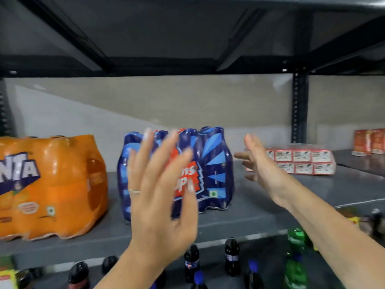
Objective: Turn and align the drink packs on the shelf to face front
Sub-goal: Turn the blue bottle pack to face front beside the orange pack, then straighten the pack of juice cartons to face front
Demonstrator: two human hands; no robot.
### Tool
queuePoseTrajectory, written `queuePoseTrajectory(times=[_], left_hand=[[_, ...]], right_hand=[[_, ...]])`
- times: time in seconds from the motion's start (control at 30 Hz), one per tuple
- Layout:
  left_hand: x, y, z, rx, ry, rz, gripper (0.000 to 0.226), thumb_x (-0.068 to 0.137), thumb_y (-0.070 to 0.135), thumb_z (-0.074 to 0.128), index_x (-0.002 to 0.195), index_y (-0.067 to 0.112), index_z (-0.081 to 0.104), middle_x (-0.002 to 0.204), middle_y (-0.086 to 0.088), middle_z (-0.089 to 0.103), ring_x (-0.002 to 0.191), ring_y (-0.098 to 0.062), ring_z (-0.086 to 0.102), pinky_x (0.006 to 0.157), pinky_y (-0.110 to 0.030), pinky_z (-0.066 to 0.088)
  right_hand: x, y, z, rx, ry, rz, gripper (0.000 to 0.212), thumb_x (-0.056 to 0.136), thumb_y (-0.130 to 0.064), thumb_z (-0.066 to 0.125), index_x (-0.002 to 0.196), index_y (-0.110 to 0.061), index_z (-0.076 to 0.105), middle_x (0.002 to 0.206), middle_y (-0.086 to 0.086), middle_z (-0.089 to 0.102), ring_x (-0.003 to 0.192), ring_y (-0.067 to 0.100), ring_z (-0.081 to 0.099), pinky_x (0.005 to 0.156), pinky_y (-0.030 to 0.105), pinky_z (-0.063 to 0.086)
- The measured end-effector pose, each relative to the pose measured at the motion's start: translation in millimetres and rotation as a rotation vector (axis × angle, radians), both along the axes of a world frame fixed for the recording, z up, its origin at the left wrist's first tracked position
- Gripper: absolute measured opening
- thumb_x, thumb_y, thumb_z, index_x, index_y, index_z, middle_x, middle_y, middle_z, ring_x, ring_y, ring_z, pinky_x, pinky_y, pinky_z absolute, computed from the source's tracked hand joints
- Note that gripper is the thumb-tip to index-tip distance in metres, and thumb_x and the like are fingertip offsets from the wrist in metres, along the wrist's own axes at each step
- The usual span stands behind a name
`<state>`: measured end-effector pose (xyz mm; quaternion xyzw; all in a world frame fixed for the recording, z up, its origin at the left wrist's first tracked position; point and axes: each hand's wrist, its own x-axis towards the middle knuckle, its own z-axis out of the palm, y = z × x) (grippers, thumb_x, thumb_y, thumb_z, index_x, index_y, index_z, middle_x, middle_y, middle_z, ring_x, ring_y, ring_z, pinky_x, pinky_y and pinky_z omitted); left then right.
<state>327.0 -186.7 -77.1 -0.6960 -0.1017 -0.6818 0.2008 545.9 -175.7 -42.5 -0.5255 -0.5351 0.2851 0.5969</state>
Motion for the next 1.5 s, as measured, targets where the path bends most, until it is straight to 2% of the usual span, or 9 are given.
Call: queuePoseTrajectory(times=[0.2, 0.37, 0.57, 0.7, 0.83, 0.97, 1.13, 1.27, 1.5], left_hand=[[93, -7, 5, 0.014, 0.423, -0.079, 0.04, 0.077, 0.002, 0.062, 0.116, 0.005, 0.07, 0.128, -0.01, 0.067, 0.127, -0.028, 0.057, 0.106, -0.041, 0.043], [195, 8, 33, -0.611, 0.404, -0.162, 0.05, 0.094, 0.029, 0.051, 0.142, 0.016, 0.047, 0.15, -0.001, 0.047, 0.139, -0.014, 0.039, 0.116, -0.028, 0.029], [290, 101, 67, -1.23, -0.049, -0.041, 0.082, 0.095, 0.056, 0.044, 0.152, 0.002, 0.021, 0.149, -0.023, 0.044, 0.136, -0.038, 0.044, 0.109, -0.041, 0.036], [292, 138, 60, -1.564, -0.047, -0.041, 0.07, 0.093, 0.06, 0.044, 0.123, -0.001, 0.057, 0.13, -0.022, 0.064, 0.107, -0.037, 0.066, 0.094, -0.042, 0.051], [289, 138, 61, -1.594, -0.09, -0.087, 0.041, 0.088, 0.022, 0.068, 0.118, -0.002, 0.055, 0.109, -0.019, 0.072, 0.07, -0.028, 0.066, 0.058, -0.037, 0.057], [274, 143, 67, -1.506, -0.264, -0.128, 0.048, 0.08, 0.006, 0.069, 0.12, -0.002, 0.043, 0.118, -0.025, 0.065, 0.095, -0.036, 0.07, 0.079, -0.055, 0.059], [250, 133, 64, -1.386, -0.314, -0.116, 0.082, 0.077, 0.005, 0.077, 0.148, 0.014, 0.037, 0.143, -0.019, 0.052, 0.118, -0.035, 0.062, 0.095, -0.049, 0.054], [233, 105, 48, -1.359, -0.229, -0.073, 0.091, 0.076, 0.005, 0.081, 0.152, 0.019, 0.032, 0.131, -0.017, 0.062, 0.111, -0.033, 0.066, 0.093, -0.049, 0.055], [218, 58, 35, -1.279, -0.04, 0.051, 0.067, 0.069, 0.008, 0.086, 0.13, 0.005, 0.059, 0.103, -0.016, 0.076, 0.093, -0.028, 0.073, 0.087, -0.045, 0.059]], right_hand=[[109, -4, 34, 0.229, -0.021, -0.458, 0.038, 0.09, -0.019, 0.062, 0.128, -0.017, 0.058, 0.104, 0.0, 0.064, 0.108, 0.021, 0.059, 0.098, 0.041, 0.046], [209, 14, 32, -0.048, -0.205, -0.674, 0.047, 0.088, -0.031, 0.059, 0.13, -0.011, 0.054, 0.121, 0.009, 0.06, 0.114, 0.032, 0.057, 0.094, 0.036, 0.044], [270, 48, -10, -0.237, -0.242, -0.554, 0.067, 0.078, -0.054, 0.05, 0.127, -0.009, 0.059, 0.126, 0.016, 0.066, 0.112, 0.036, 0.062, 0.094, 0.041, 0.05], [263, 41, -4, -0.216, -0.255, -0.513, 0.061, 0.092, -0.045, 0.044, 0.138, -0.005, 0.048, 0.138, 0.018, 0.057, 0.123, 0.036, 0.055, 0.096, 0.039, 0.045], [268, 47, -3, -0.216, -0.177, -0.447, 0.052, 0.089, -0.036, 0.041, 0.134, -0.011, 0.048, 0.129, 0.013, 0.061, 0.109, 0.033, 0.062, 0.093, 0.044, 0.051], [266, 49, 6, -0.092, -0.112, -0.379, 0.037, 0.09, -0.018, 0.038, 0.125, -0.015, 0.05, 0.123, 0.011, 0.064, 0.097, 0.03, 0.067, 0.085, 0.045, 0.056], [260, 38, 11, 0.048, -0.116, -0.266, 0.076, 0.086, -0.007, 0.041, 0.153, -0.036, 0.023, 0.128, 0.001, 0.059, 0.102, 0.026, 0.067, 0.08, 0.043, 0.059], [266, 30, 11, 0.102, -0.115, -0.177, 0.091, 0.086, 0.012, 0.048, 0.155, -0.035, 0.014, 0.126, -0.009, 0.044, 0.076, 0.01, 0.056, 0.065, 0.035, 0.05], [257, 14, -1, 0.142, -0.298, -0.237, 0.075, 0.083, 0.011, 0.056, 0.144, -0.027, 0.033, 0.14, 0.004, 0.033, 0.11, 0.018, 0.053, 0.069, 0.034, 0.057]])
